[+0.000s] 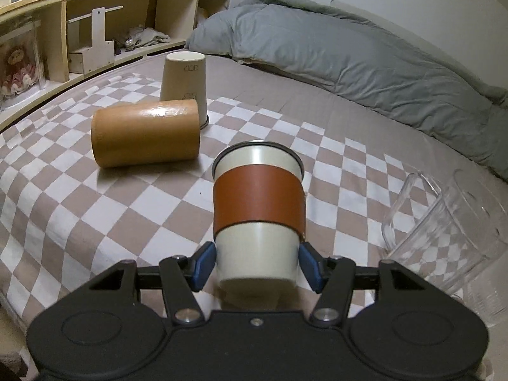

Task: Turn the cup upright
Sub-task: 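Lift the cup with the right gripper and rotate it mouth-up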

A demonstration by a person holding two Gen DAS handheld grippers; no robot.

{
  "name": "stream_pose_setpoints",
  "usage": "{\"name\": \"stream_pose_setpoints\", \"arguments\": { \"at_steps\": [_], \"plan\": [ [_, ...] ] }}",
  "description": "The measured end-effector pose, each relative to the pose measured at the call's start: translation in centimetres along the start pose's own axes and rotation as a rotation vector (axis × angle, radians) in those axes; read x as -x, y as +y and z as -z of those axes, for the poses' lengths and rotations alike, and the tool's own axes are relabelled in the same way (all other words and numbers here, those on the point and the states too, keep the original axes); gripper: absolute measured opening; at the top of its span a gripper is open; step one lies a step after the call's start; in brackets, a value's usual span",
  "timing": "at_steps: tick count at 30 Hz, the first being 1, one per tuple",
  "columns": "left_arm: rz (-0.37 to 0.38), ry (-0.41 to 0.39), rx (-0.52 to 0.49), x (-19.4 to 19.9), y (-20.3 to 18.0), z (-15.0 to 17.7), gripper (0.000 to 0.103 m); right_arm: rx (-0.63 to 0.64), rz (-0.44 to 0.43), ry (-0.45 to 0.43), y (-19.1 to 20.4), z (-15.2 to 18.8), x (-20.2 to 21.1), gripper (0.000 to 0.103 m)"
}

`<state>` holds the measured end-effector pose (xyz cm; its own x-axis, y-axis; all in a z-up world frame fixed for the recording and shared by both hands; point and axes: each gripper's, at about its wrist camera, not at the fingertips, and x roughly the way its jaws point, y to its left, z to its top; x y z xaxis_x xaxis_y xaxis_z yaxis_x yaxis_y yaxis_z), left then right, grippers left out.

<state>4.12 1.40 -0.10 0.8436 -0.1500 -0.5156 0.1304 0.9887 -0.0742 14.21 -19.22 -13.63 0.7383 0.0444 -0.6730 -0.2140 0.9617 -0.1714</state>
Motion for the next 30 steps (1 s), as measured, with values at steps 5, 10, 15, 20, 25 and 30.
{"name": "stream_pose_setpoints", "arguments": {
  "at_steps": [5, 10, 15, 20, 25, 30],
  "plan": [
    [0.071, 0.008, 0.044, -1.7, -0.8, -0.3, 0.103, 0.03, -0.063, -0.02, -0.4, 0.0, 1.1, 0.064],
    [0.12, 0.013, 0.091, -4.6, -2.4, -1.5, 0.103, 0.069, -0.105, -0.052, -1.7, 0.2, 2.9, 0.068],
    [0.151, 0.109, 0.207, -9.5, -3.4, -2.2, 0.103, 0.04, -0.129, -0.083, -3.9, 0.9, 4.2, 0.071],
    [0.24, 0.225, 0.315, -14.5, -4.5, -2.0, 0.102, 0.008, -0.116, -0.093, -6.0, 2.4, 5.1, 0.072],
    [0.273, 0.375, 0.475, -19.8, -4.6, -1.3, 0.097, -0.023, -0.096, -0.102, -7.7, 3.8, 5.8, 0.072],
    [0.264, 0.458, 0.508, -23.3, -5.3, -1.1, 0.096, -0.055, -0.087, -0.109, -8.8, 4.4, 6.5, 0.072]
  ]
}}
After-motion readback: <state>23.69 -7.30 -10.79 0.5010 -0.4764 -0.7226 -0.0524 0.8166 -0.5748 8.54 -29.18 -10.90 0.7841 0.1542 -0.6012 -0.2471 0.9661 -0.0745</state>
